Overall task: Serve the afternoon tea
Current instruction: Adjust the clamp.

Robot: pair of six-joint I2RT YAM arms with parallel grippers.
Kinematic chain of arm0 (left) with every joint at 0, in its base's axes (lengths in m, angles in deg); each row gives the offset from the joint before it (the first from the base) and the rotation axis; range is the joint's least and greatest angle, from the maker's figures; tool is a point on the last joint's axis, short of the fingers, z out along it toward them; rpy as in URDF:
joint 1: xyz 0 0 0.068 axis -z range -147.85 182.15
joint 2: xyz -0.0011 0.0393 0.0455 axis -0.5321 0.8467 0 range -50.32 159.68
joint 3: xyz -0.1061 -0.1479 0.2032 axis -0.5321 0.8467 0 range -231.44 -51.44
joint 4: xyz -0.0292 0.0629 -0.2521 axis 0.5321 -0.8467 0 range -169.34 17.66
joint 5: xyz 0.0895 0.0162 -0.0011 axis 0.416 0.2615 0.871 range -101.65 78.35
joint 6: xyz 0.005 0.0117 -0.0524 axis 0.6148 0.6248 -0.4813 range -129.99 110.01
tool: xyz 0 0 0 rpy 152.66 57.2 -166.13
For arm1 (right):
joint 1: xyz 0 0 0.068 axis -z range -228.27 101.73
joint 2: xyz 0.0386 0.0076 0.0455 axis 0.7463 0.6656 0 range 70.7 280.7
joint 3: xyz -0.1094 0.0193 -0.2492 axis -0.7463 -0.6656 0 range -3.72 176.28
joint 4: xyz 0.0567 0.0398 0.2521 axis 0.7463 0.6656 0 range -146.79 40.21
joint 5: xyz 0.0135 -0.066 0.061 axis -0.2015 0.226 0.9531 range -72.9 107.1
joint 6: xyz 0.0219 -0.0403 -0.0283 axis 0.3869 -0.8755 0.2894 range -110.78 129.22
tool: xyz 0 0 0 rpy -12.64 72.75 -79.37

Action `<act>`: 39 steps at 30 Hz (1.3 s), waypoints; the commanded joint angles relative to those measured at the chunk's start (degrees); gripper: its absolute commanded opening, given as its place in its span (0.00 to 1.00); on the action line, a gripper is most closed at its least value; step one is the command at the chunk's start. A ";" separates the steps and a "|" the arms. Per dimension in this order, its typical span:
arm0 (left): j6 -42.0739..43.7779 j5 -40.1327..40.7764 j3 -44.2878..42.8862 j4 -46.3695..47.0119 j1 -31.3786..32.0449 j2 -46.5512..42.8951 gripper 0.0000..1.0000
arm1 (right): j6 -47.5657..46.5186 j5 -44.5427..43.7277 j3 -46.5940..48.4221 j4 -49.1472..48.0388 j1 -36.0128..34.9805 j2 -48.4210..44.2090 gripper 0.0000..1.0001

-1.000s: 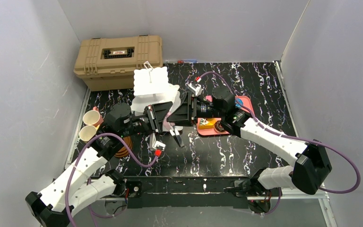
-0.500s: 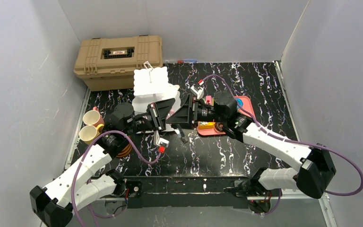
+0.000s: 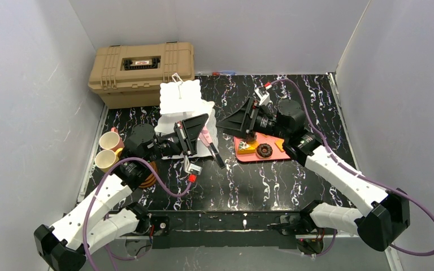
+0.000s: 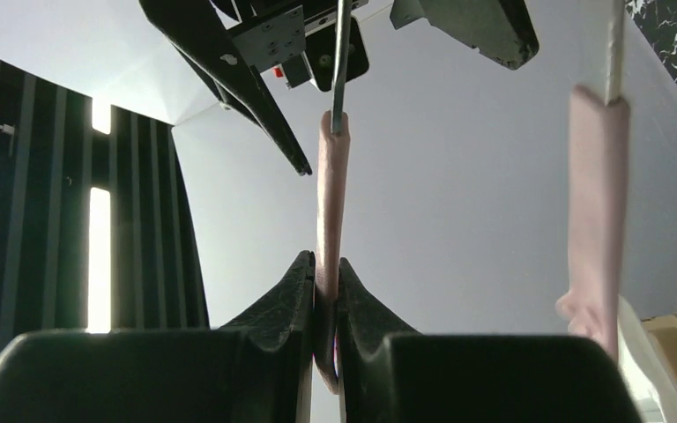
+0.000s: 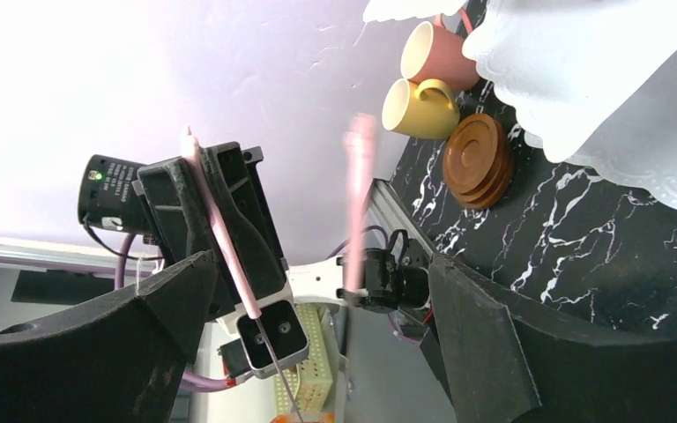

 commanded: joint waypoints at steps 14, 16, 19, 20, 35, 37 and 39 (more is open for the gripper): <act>2.80 -1.17 -1.44 3.81 0.27 1.67 0.00 | 12.20 -2.92 -8.26 -19.32 -6.75 0.02 0.98; 2.84 -0.95 -1.42 3.89 0.23 1.80 0.00 | 14.39 -3.86 -9.43 -24.13 -7.63 0.83 0.98; 2.59 -0.17 -1.57 4.15 0.27 2.02 0.00 | 14.80 -5.90 -9.76 -27.18 -10.03 2.69 0.98; 2.58 -0.07 -1.67 4.23 0.25 2.10 0.00 | 15.10 -6.37 -9.91 -28.21 -10.89 3.36 0.98; 3.11 -0.05 -1.11 4.34 0.23 1.45 0.00 | 17.70 -12.56 -9.07 -37.02 -13.20 6.85 0.91; 3.21 -0.64 -0.84 4.34 0.27 1.28 0.00 | 17.84 -12.90 -9.13 -37.52 -13.20 7.00 0.88; 3.23 -1.32 -0.49 4.28 0.26 1.03 0.00 | 17.77 -13.07 -9.03 -37.92 -13.20 7.07 0.87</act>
